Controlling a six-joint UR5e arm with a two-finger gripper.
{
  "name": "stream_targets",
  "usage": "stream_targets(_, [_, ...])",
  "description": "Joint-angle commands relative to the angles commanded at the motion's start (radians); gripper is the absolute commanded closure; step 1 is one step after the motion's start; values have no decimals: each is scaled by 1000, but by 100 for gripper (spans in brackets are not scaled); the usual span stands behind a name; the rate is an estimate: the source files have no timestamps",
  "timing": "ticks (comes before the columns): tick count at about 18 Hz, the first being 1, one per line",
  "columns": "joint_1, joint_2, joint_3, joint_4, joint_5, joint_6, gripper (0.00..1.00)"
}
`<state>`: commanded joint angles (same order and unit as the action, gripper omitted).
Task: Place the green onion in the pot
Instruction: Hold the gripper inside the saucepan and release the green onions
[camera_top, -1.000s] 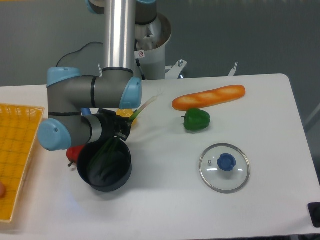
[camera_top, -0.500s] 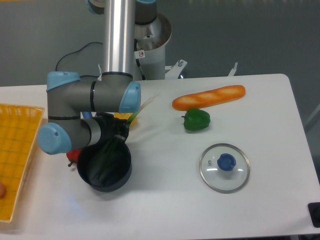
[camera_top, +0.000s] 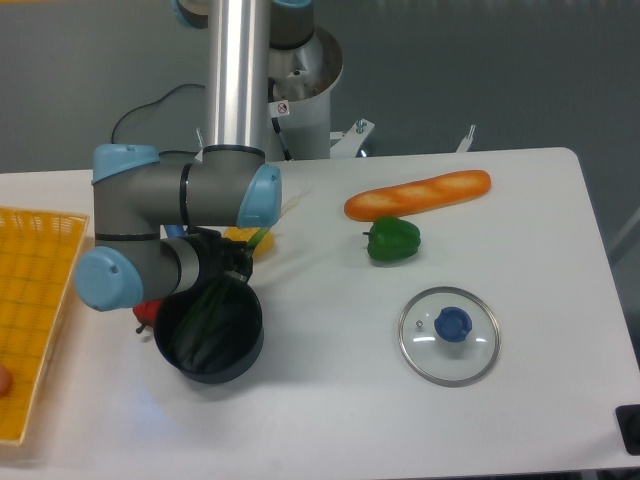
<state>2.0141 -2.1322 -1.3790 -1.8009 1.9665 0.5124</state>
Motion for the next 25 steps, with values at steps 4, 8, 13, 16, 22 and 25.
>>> stream_targets(4, [0,-9,-2,-5,5,-6,100])
stream_targets(8, [0,-21,0,-3,8,-34,100])
stream_targets(13, [0,-26,15,-2,0,-40,100])
stream_targets(16, [0,-25,18,-9,-5,-40,100])
stream_targets(22, [0,-22,21,-48,0,-87,100])
stream_targets(25, [2,-18,23,-49,-3,-81,100])
